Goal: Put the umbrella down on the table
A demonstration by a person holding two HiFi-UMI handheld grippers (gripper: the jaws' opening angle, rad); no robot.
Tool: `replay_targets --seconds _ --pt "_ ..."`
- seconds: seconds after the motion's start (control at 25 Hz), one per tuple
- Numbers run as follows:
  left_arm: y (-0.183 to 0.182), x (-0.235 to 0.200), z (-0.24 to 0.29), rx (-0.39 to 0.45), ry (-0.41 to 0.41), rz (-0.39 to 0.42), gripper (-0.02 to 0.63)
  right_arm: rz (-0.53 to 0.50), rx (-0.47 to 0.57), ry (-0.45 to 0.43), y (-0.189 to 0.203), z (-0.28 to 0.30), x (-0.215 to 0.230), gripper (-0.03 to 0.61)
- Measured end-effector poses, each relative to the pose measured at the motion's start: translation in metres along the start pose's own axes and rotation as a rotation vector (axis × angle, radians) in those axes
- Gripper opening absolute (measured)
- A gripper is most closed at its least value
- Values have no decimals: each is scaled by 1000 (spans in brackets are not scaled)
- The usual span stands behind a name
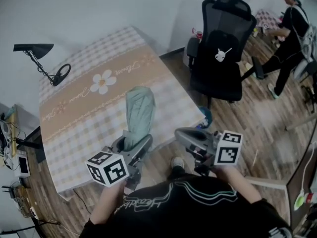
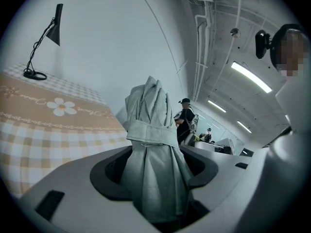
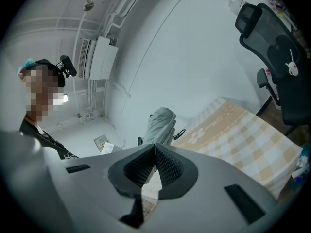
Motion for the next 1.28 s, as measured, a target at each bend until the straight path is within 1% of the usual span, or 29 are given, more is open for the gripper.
replay_targets --seconds 0.16,0.32,0.56,0.72,0.92,1.08,1.28 --pt "-7 -14 28 -17 -21 16 266 26 11 13 -21 0 27 12" --pt "-14 -27 57 -59 -66 46 266 52 8 19 -44 0 50 12" --pt "-18 -47 91 -102 -107 56 266 87 -2 43 -66 -1 85 12" --pt "-16 -62 108 -133 -158 74 266 107 -5 49 -76 -1 104 12" --pt "-14 -80 129 -175 -203 91 267 128 -4 58 -92 1 126 12" --pt "-6 -91 140 -217 -231 75 265 146 -19 56 -100 5 138 12" --pt "7 -107 156 -270 -261 88 266 150 -44 64 -106 10 156 12"
Point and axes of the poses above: the fingertips, and each gripper's own axes: z forward along the fingers, x to its right, y out of its underside, the point moved 3 cm from there along -z, backward along the fingers, and after that the axes turned 12 degrees about z, right-handed, at the moved point
